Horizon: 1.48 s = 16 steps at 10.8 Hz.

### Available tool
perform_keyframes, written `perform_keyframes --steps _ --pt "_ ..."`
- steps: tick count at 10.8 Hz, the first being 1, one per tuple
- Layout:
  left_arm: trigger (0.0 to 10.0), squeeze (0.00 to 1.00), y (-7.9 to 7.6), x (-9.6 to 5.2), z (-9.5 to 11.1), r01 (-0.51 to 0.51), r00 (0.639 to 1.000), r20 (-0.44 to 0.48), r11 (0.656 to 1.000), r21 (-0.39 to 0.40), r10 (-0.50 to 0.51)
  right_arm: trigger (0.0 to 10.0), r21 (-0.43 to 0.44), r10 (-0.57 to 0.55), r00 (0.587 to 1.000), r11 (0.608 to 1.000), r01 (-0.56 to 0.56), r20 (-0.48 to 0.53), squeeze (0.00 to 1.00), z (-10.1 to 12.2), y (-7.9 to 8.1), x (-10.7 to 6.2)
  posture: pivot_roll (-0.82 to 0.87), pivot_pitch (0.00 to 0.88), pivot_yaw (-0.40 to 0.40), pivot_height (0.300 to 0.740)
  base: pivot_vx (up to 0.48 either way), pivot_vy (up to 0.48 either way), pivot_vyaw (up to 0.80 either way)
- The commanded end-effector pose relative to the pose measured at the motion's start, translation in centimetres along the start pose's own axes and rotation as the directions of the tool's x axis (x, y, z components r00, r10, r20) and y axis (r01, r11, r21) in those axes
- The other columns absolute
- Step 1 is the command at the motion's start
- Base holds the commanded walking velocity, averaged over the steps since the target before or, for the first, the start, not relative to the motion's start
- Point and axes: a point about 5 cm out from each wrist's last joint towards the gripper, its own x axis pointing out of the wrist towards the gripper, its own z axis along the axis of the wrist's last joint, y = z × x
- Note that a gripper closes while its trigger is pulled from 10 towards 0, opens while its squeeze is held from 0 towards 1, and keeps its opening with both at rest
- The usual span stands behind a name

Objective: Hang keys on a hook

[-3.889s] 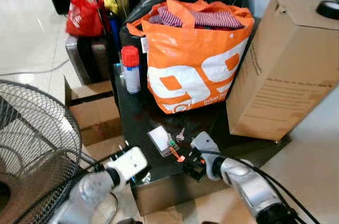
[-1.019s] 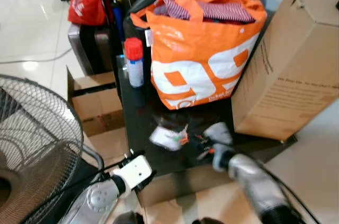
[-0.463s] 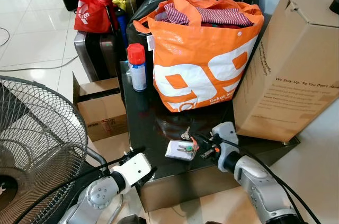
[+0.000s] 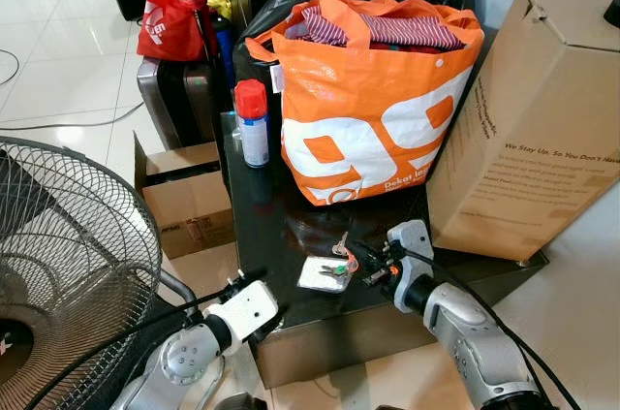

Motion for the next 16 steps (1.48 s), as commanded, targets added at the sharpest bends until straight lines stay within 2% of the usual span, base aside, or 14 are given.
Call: perform_keyframes --steps 1,3,4,5,7,8,9,10,11,13,14,16 --pt "10.0 0.0 0.2 0.0 -0.1 -0.012 1.0 0.001 1.0 0.004 0.012 0.0 0.022 0.006 0.998 1.0 -0.008 0.065 0.0 1.5 -0.1 -0.2 -0.07 0.0 0.0 0.74 0.0 0.0 0.0" --pt "10.0 0.0 0.2 0.1 0.0 -0.041 0.999 0.026 0.999 -0.013 0.041 0.0 0.112 0.018 0.986 0.993 -0.037 0.166 0.0 3.5 0.0 -1.2 -0.07 0.0 -0.001 0.74 0.0 0.0 0.0" --pt "10.0 0.0 0.2 0.1 0.0 -0.046 0.998 0.029 0.999 -0.019 0.047 0.0 0.127 0.015 0.984 0.991 -0.039 0.18 0.0 3.8 0.0 -1.3 -0.07 0.0 -0.001 0.74 0.0 0.0 0.0" --pt "10.0 0.0 0.3 0.3 0.0 -0.066 0.997 0.048 0.998 -0.025 0.067 0.0 0.186 0.008 0.971 0.981 -0.053 0.237 0.0 4.9 0.3 -1.6 -0.07 0.0 -0.002 0.74 0.0 0.0 0.0" --pt "10.0 0.0 0.4 0.4 0.0 -0.074 0.995 0.059 0.997 -0.03 0.075 0.0 0.179 0.007 0.971 0.983 -0.051 0.241 0.0 5.2 0.4 -1.7 -0.08 0.0 0.0 0.74 0.0 0.0 0.0" --pt "10.0 0.0 0.5 0.4 -0.1 -0.076 0.995 0.059 0.997 -0.027 0.077 1.6 0.144 -0.031 0.983 0.99 0.005 0.18 0.0 4.6 0.1 -1.4 -0.08 0.0 0.002 0.74 0.0 0.0 0.0" --pt "10.0 0.0 0.6 0.5 -0.2 -0.072 0.996 0.054 0.997 -0.024 0.073 10.0 0.058 -0.09 0.994 0.995 0.086 0.067 0.0 3.4 -0.4 -1.0 -0.08 0.0 0.004 0.74 0.0 0.0 0.0" --pt "10.0 0.0 0.9 0.5 -0.4 -0.053 0.998 0.028 0.999 -0.003 0.053 10.0 -0.123 -0.178 0.98 0.978 0.166 -0.089 1.0 1.3 -1.5 -0.4 -0.08 0.0 0.009 0.74 0.0 0.0 0.0" --pt "10.0 0.0 1.1 0.5 -0.4 -0.044 0.999 0.019 0.999 0.007 0.044 10.0 -0.108 -0.197 0.975 0.977 0.186 -0.1 1.0 0.8 -1.7 0.7 -0.07 0.0 0.011 0.74 0.0 0.0 0.0" --pt "10.0 0.0 1.4 0.3 -0.3 -0.026 0.999 0.019 1.0 0.013 0.026 10.0 -0.173 -0.16 0.976 0.976 0.133 -0.15 1.0 -0.3 -1.2 2.5 -0.05 0.018 0.009 0.74 0.0 0.0 0.0" --pt "10.0 0.0 1.4 0.2 -0.2 -0.003 1.0 0.027 1.0 0.017 0.003 10.0 -0.196 -0.159 0.97 0.973 0.122 -0.185 1.0 -0.8 -1.1 3.3 -0.05 0.061 0.012 0.74 0.0 0.0 0.0" --pt "10.0 0.0 1.5 0.0 0.1 0.027 0.999 0.029 0.999 0.035 -0.028 10.0 -0.195 -0.204 0.953 0.968 0.161 -0.223 1.0 -1.3 -1.8 4.1 -0.06 0.092 0.016 0.74 0.0 0.0 0.0"
